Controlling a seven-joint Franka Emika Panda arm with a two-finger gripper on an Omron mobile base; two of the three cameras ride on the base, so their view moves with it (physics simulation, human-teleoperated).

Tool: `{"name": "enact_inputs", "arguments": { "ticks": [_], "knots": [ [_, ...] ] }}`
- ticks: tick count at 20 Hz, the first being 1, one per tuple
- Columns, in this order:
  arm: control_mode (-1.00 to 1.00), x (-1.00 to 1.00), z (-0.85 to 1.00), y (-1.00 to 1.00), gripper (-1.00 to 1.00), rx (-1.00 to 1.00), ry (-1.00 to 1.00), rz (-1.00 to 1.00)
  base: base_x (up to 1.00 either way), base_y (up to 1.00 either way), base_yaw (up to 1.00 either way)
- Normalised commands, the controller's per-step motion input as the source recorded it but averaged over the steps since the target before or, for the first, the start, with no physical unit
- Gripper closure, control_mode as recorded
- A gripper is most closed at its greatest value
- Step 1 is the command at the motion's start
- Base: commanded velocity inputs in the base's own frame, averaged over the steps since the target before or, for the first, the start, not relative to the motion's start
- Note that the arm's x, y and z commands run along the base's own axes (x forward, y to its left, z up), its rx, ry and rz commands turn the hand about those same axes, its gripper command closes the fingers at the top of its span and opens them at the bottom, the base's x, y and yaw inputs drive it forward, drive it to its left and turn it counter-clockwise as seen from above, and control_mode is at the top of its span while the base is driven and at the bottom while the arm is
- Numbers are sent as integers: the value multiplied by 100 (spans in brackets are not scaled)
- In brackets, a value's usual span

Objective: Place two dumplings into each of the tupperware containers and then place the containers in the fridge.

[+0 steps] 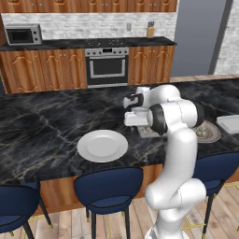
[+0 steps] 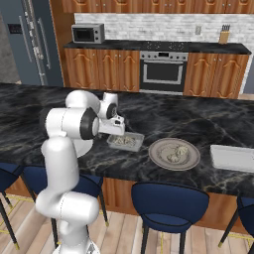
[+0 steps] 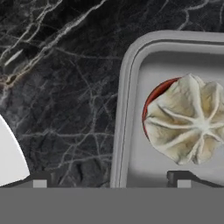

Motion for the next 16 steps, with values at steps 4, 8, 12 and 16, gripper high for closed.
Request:
{"name": "enact_inputs", "arguments": {
  "ticks": [4, 8, 12, 16],
  "knots": [
    [-100, 21, -47, 0, -100, 0, 0, 0, 0, 0, 0],
    [-100, 5, -30, 4, -100, 0, 0, 0, 0, 0, 0],
    [-100, 4, -11, 4, -100, 0, 2, 0, 0, 0, 0],
    [-100, 21, -16, 30, -100, -2, -1, -1, 0, 0, 0]
  ]
}}
